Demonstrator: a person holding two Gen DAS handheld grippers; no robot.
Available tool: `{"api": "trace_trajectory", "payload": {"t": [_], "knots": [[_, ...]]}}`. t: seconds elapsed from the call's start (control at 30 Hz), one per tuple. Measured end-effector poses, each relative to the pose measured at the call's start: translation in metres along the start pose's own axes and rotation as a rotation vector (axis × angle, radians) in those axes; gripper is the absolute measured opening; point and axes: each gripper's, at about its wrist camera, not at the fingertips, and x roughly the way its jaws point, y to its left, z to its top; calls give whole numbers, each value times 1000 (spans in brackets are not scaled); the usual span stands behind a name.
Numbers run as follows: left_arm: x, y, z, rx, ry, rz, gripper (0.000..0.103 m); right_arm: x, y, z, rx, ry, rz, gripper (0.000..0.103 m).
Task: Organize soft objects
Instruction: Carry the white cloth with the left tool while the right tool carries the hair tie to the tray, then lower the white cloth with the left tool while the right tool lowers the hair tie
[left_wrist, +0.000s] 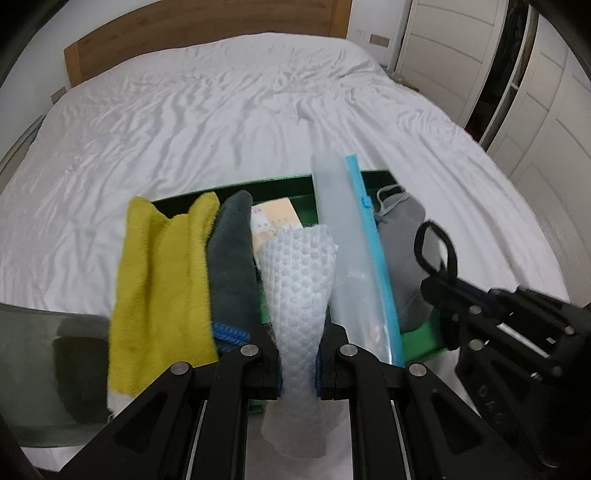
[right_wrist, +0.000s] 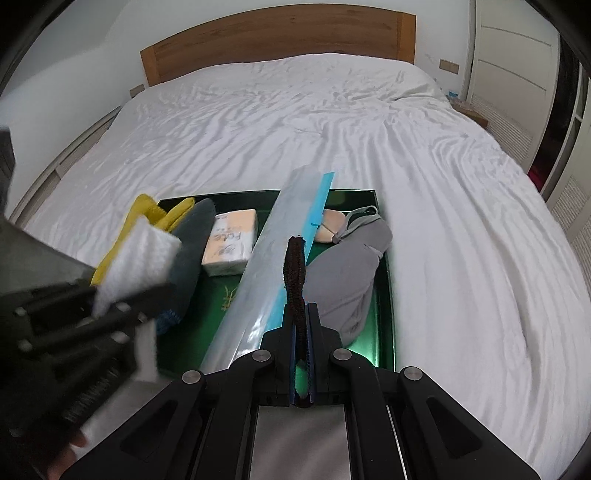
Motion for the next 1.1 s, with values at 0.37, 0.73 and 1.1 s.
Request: {"api": "trace_trajectory", "payload": {"t": [0.37, 0.73, 1.1], "knots": [[26, -8, -2, 34, 30, 61, 10, 38, -8, 13, -17, 22, -16, 4], [33, -8, -2, 38, 38, 75, 10, 46, -6, 13, -31, 33, -25, 5], [37, -4, -1, 33, 37, 82, 10, 49, -9, 11, -34, 32, -31, 5]]}}
